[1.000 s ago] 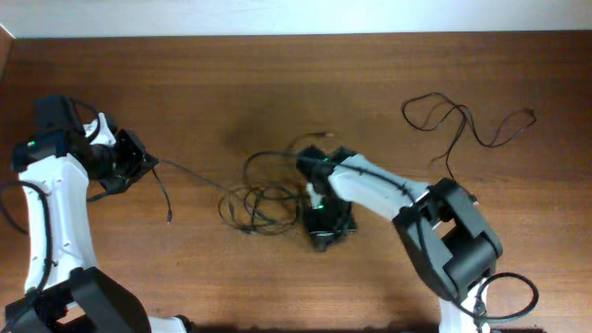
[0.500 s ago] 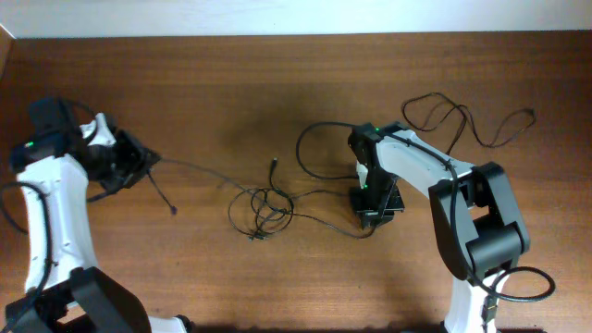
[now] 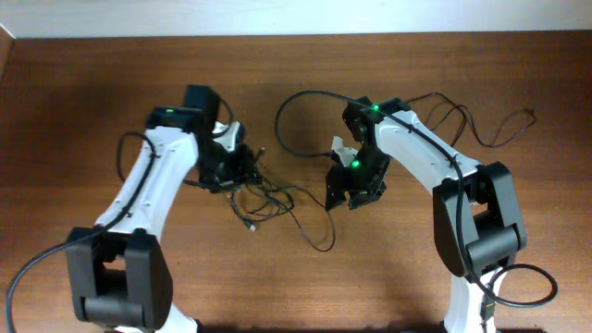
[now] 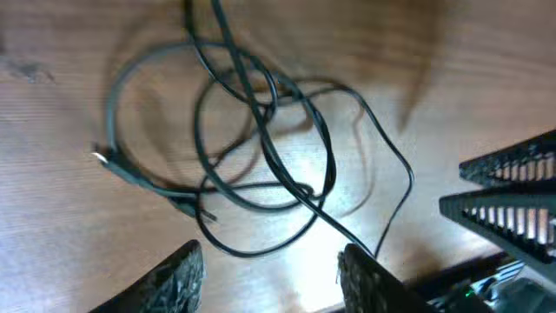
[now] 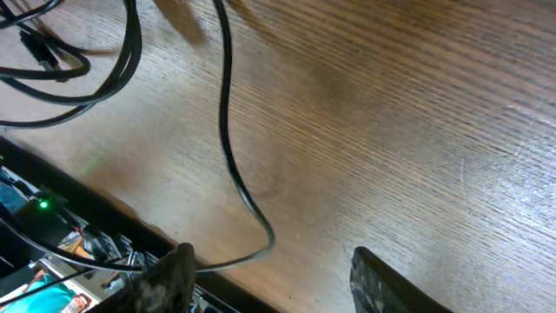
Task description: Untangle cables
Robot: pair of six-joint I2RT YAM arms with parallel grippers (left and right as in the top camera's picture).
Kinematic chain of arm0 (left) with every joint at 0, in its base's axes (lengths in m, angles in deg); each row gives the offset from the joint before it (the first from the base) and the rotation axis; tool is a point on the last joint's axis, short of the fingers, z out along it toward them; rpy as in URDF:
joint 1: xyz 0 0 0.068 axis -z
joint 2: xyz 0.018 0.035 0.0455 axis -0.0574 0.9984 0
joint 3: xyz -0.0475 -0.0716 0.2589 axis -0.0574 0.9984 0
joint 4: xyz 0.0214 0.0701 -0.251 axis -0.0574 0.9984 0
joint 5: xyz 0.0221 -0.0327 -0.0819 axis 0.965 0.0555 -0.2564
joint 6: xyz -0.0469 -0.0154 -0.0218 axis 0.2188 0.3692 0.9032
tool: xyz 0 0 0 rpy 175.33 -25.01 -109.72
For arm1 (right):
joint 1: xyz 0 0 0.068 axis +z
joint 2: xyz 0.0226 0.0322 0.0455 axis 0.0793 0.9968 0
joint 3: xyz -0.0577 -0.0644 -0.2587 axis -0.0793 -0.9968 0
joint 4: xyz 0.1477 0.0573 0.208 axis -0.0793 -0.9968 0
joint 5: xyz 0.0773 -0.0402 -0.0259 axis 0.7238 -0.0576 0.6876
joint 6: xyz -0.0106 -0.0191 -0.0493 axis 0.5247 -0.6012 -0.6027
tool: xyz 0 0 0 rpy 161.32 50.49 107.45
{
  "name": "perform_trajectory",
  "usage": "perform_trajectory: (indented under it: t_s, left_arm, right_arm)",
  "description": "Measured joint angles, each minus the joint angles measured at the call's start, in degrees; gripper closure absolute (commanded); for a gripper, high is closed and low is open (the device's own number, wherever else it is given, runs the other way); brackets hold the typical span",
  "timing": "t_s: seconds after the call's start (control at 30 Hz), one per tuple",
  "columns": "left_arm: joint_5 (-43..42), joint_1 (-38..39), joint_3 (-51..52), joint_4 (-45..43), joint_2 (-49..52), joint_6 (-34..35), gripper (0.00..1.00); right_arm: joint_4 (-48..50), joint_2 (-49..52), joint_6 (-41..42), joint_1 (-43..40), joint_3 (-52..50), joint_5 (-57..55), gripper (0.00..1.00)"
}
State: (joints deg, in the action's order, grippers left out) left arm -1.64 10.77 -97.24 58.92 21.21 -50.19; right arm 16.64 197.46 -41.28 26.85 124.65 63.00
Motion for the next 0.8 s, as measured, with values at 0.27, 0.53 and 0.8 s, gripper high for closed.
perform_trajectory:
  t_s: [0.27,0.53,0.8]
  left_arm:
    - [6.54,4.35,0.00,-0.44,0.02,5.64,0.61]
    - [6.82,4.35,3.98,-7.65,1.36,11.74,0.57]
    - [6.54,4.35,5.18,-8.66,4.66,12.61,1.00]
  right_arm:
    - [-0.04,0.00,-0.15,0.00,0.00,1.29,0.39]
    - [-0.02,0.00,-0.15,0.00,0.00,1.68,0.38]
    - [-0.02,0.00,-0.17,0.00,0.00,2.14,0.38]
